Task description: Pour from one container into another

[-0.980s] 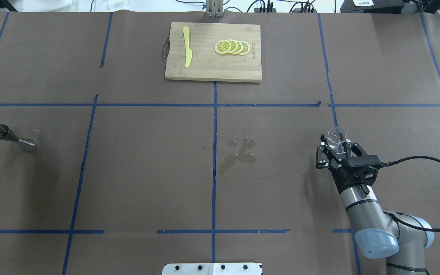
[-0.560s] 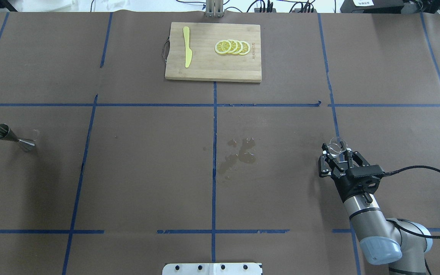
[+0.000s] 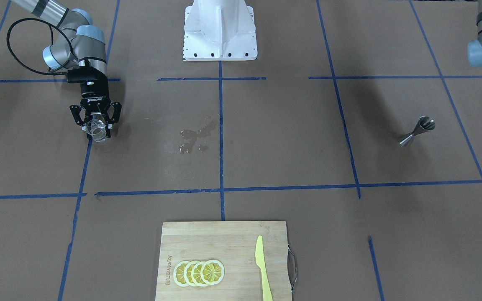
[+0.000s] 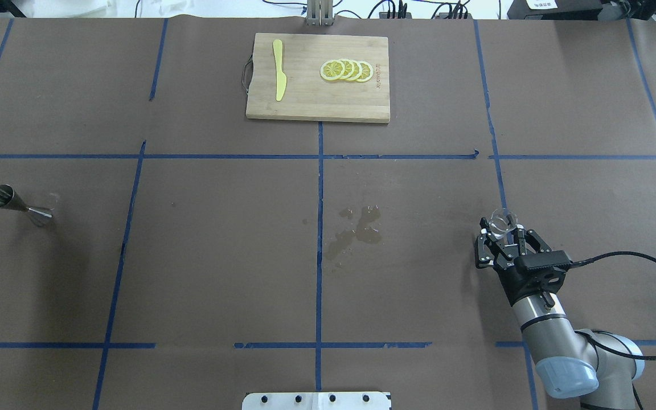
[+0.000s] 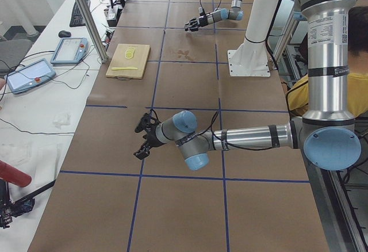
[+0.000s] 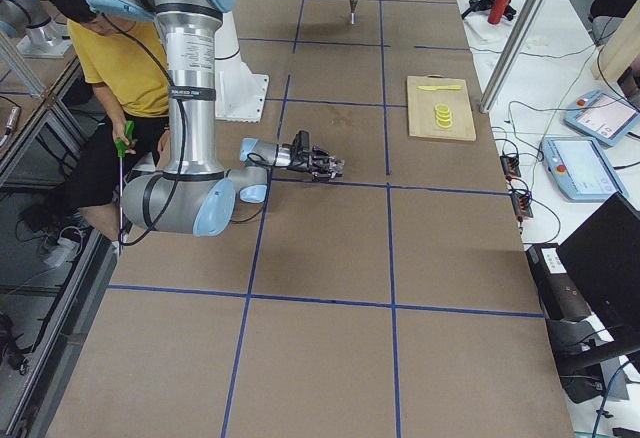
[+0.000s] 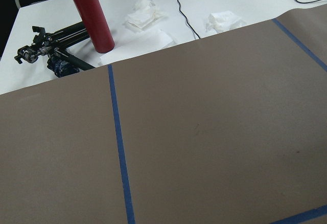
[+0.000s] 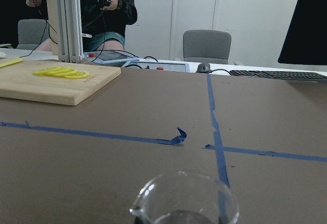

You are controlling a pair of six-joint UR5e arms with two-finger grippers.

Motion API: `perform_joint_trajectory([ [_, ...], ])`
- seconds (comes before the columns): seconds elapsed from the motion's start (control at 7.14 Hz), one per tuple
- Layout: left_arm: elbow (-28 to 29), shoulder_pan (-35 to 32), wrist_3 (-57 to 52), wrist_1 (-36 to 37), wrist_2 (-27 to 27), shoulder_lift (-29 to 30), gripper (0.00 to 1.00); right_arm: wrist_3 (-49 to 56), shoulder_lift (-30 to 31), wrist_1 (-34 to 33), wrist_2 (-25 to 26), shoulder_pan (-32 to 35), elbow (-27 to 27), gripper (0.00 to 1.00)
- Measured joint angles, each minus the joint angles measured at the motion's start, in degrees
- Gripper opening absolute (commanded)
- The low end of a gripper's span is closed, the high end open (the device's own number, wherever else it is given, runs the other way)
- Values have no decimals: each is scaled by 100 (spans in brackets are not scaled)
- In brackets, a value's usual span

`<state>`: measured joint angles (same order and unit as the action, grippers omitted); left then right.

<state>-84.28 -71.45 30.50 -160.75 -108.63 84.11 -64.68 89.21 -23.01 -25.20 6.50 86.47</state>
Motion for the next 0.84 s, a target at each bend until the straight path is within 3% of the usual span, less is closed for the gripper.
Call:
perform_joint_trajectory([
  [0.14,0,0,0,0,0,0,100,-9,0,4,18,-15,-25,13],
  [0.28,0,0,0,0,0,0,100,-33,-2,6,49,-27,-41,71],
  [0.42,-7,0,0,0,0,0,100,-56,-15,6,135,-51,-59,100],
  [0.84,-43,-7,0,0,0,-15,100,-70,-44,7,345,-153,-78,100],
])
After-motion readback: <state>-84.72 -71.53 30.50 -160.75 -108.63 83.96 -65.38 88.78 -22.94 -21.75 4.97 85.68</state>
